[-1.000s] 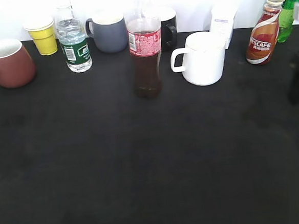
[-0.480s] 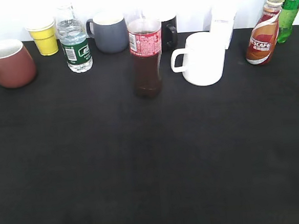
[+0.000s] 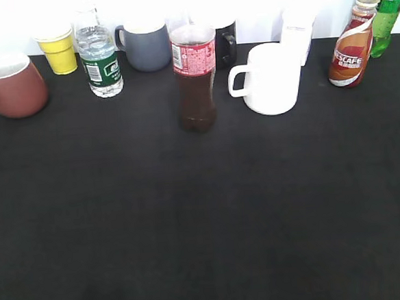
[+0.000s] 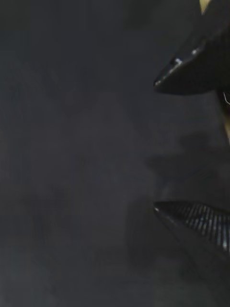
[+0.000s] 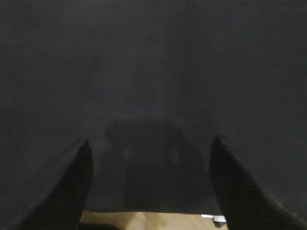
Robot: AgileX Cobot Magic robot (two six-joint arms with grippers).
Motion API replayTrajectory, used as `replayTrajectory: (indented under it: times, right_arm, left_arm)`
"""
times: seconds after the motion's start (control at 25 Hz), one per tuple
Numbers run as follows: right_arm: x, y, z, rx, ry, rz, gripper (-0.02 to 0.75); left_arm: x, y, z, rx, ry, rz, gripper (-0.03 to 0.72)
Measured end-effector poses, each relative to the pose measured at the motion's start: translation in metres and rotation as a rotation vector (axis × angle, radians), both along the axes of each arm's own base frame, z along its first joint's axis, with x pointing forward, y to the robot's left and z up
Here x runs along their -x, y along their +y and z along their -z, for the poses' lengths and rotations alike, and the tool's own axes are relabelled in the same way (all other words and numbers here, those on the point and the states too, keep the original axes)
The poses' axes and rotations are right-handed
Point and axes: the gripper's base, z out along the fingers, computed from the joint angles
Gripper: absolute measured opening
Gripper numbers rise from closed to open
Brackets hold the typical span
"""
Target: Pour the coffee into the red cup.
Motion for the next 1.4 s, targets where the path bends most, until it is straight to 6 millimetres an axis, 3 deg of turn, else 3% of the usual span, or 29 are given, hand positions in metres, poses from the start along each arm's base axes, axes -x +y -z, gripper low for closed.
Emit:
replayTrajectory:
  times: [0.92,1.4]
  right_arm:
    - [-0.0004,0.0002,-0.0005,-0.002,-0.007,0.000,0.591]
    - [-0.0004,0.0002,-0.0006,-0.003,-0.008,0.000,0.591]
  left_arm:
    - [0.0005,-0.0018,0.0002,0.022,0.006,0.007,0.522]
    - [0.0004,-0.0015,0.0002,0.022,0.006,-0.001,0.340]
